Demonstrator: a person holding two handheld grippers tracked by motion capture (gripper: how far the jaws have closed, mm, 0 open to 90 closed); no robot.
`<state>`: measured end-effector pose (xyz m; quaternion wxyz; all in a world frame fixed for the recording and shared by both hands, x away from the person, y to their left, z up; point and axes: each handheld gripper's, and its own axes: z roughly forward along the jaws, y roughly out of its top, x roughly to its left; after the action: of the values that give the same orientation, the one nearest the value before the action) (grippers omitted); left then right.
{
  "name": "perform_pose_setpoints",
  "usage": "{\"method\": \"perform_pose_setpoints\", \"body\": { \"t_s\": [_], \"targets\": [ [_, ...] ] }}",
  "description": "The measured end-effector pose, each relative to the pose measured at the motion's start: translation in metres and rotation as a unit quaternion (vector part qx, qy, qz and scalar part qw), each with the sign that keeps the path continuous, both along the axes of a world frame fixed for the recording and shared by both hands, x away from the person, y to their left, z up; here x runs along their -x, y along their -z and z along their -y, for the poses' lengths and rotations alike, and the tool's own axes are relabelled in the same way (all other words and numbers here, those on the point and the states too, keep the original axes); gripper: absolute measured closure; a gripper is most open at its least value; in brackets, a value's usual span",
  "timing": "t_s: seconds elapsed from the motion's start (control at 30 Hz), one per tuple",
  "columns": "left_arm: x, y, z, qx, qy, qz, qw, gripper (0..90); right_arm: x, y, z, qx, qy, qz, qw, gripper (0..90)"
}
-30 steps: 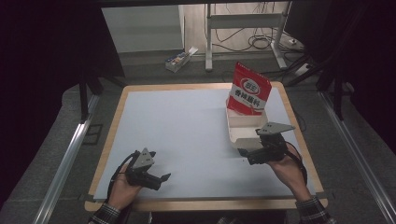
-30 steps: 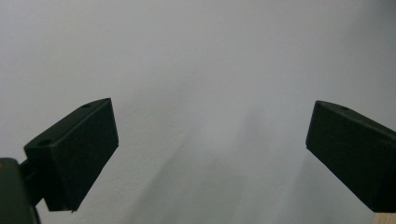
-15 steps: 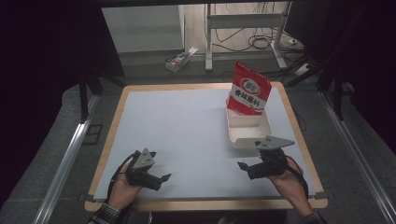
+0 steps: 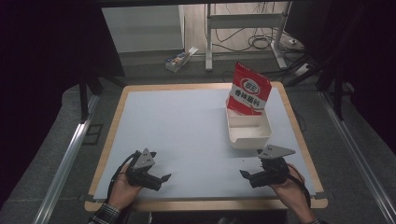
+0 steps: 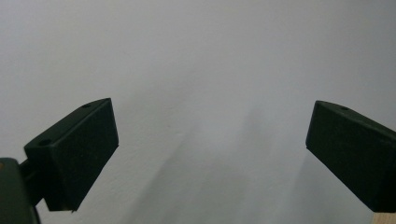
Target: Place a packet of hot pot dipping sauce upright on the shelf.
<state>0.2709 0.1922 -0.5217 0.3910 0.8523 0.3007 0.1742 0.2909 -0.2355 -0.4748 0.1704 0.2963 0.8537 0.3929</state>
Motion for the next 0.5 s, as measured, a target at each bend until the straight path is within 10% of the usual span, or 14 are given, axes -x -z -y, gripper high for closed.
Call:
{"method": "perform_pose_setpoints", "body": {
  "t_s": [0.5],
  "targets": [
    [0.000,0.000,0.001,-0.005,0.003,0.004,1.0000,2.3,0.004,0.024,0.009,0.030,0.006,-0.005,0.9995,1.5]
  ]
}}
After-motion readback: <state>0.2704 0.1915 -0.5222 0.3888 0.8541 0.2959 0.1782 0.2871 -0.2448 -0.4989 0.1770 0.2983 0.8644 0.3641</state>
